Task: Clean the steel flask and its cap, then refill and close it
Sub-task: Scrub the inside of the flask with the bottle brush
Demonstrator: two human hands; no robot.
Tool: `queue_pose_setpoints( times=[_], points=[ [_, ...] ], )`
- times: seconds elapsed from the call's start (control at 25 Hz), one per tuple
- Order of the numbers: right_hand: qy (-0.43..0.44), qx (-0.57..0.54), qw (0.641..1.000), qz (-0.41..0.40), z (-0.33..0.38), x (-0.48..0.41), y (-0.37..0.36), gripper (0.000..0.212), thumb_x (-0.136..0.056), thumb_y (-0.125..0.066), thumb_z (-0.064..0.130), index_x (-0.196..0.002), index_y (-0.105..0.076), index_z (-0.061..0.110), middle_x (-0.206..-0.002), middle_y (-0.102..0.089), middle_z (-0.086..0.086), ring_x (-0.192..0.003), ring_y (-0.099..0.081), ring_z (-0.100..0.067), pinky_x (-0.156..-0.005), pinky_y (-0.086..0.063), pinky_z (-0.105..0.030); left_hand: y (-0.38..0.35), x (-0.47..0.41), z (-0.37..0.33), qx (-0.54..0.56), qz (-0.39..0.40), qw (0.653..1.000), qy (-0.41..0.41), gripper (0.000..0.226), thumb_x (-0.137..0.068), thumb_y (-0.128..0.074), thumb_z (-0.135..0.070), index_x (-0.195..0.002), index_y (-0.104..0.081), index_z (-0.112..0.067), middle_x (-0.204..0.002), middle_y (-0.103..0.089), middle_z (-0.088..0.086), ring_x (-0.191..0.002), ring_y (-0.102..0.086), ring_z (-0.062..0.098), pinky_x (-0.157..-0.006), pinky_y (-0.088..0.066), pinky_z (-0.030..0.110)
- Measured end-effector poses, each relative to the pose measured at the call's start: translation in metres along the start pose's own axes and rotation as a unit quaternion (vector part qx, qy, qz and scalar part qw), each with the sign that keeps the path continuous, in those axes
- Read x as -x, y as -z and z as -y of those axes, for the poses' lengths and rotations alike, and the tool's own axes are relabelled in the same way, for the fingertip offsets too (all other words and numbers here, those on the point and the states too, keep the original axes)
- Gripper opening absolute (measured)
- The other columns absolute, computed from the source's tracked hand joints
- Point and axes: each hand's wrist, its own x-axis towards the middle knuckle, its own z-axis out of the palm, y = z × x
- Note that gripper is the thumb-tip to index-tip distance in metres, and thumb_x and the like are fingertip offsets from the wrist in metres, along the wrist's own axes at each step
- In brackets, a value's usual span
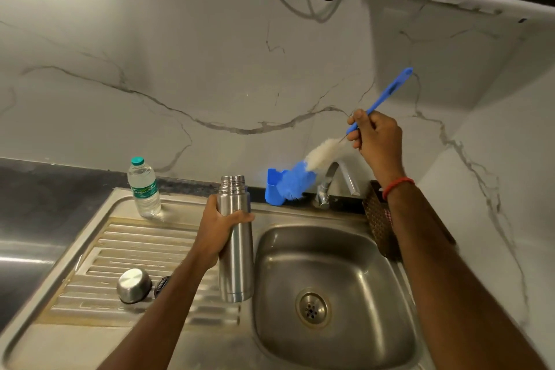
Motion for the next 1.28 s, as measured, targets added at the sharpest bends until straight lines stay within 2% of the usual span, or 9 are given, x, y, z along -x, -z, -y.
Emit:
queue_pose_setpoints(
  times=[0.2,0.36,0.44,0.6,0.72,0.92,1.12,1.2,1.28],
  points=[
    [-0.026,-0.014,1.0,0.011,-0.018,-0.013,-0.042,0.027,-0.101,-0.057,0.027,-0.092,-0.072,0.007,-0.071,-0.069,-0.008,-0.055,-0.06,-0.007,-0.056,-0.054,-0.021,0.004,-0.004,0.009,0.04,0.003,0.998,0.041,0.076,-0.043,-0.09,-0.035,-0.112,-0.06,-0.026,-0.101,-0.072,0.012,-0.087,-0.073,0.037,-0.072,-0.063,0.052],
    [-0.041,0.016,0.998,0.042,-0.045,-0.021,-0.075,0.027,-0.1,-0.057,0.024,-0.089,-0.072,0.004,-0.068,-0.068,-0.011,-0.054,-0.06,-0.011,-0.06,-0.056,-0.029,0.006,-0.01,0.018,0.028,0.009,0.998,0.054,0.06,-0.061,-0.093,-0.017,-0.11,-0.06,-0.026,-0.097,-0.074,0.008,-0.082,-0.075,0.029,-0.069,-0.063,0.046],
    [-0.046,0.032,0.997,0.056,-0.057,-0.026,-0.092,0.028,-0.1,-0.057,0.023,-0.089,-0.071,0.002,-0.066,-0.068,-0.009,-0.053,-0.06,-0.011,-0.062,-0.057,-0.032,0.006,-0.013,0.024,0.038,0.005,0.997,0.068,0.06,-0.06,-0.092,-0.016,-0.11,-0.061,-0.024,-0.095,-0.075,0.009,-0.081,-0.075,0.031,-0.069,-0.063,0.047],
    [-0.059,0.1,0.982,0.15,-0.08,-0.036,-0.127,0.029,-0.099,-0.058,0.025,-0.087,-0.072,0.002,-0.067,-0.069,-0.007,-0.054,-0.06,-0.015,-0.071,-0.059,-0.04,-0.002,-0.022,0.031,0.053,0.01,0.995,0.083,0.061,-0.059,-0.091,-0.02,-0.112,-0.062,-0.022,-0.098,-0.075,0.012,-0.083,-0.075,0.032,-0.067,-0.062,0.042],
    [-0.069,0.122,0.969,0.201,-0.088,-0.041,-0.143,0.027,-0.099,-0.058,0.024,-0.087,-0.071,0.004,-0.066,-0.067,-0.003,-0.054,-0.06,-0.011,-0.07,-0.059,-0.036,-0.005,-0.027,0.033,0.038,0.014,0.995,0.089,0.053,-0.07,-0.09,-0.012,-0.113,-0.061,-0.023,-0.098,-0.075,0.009,-0.08,-0.075,0.026,-0.064,-0.06,0.036],
    [-0.052,0.093,0.987,0.124,-0.077,-0.073,-0.141,0.025,-0.096,-0.059,0.024,-0.081,-0.07,0.008,-0.064,-0.066,-0.002,-0.051,-0.059,-0.012,-0.066,-0.057,-0.034,0.003,-0.032,0.037,0.03,0.01,0.995,0.093,0.06,-0.064,-0.092,-0.024,-0.116,-0.061,-0.024,-0.1,-0.074,0.011,-0.086,-0.075,0.032,-0.073,-0.063,0.046],
    [-0.077,0.106,0.982,0.137,-0.086,-0.063,-0.14,0.026,-0.097,-0.058,0.024,-0.085,-0.071,0.005,-0.065,-0.067,-0.006,-0.053,-0.061,-0.016,-0.07,-0.061,-0.044,0.001,-0.027,0.037,0.042,0.003,0.995,0.086,0.064,-0.06,-0.089,-0.031,-0.117,-0.061,-0.025,-0.101,-0.074,0.012,-0.088,-0.074,0.034,-0.076,-0.063,0.049],
    [-0.068,0.089,0.989,0.099,-0.074,-0.069,-0.128,0.029,-0.097,-0.056,0.024,-0.087,-0.072,0.002,-0.062,-0.066,-0.004,-0.052,-0.06,-0.015,-0.067,-0.06,-0.041,0.0,-0.026,0.037,0.047,-0.003,0.995,0.09,0.062,-0.064,-0.09,-0.029,-0.117,-0.06,-0.027,-0.102,-0.074,0.012,-0.089,-0.074,0.034,-0.078,-0.063,0.052],
    [-0.052,0.074,0.994,0.067,-0.054,-0.073,-0.11,0.031,-0.098,-0.055,0.024,-0.087,-0.071,0.0,-0.062,-0.066,-0.005,-0.048,-0.058,-0.011,-0.06,-0.058,-0.032,-0.001,-0.024,0.033,0.053,-0.011,0.994,0.097,0.057,-0.071,-0.09,-0.025,-0.118,-0.058,-0.026,-0.103,-0.073,0.013,-0.089,-0.074,0.034,-0.078,-0.063,0.051]
  ],
)
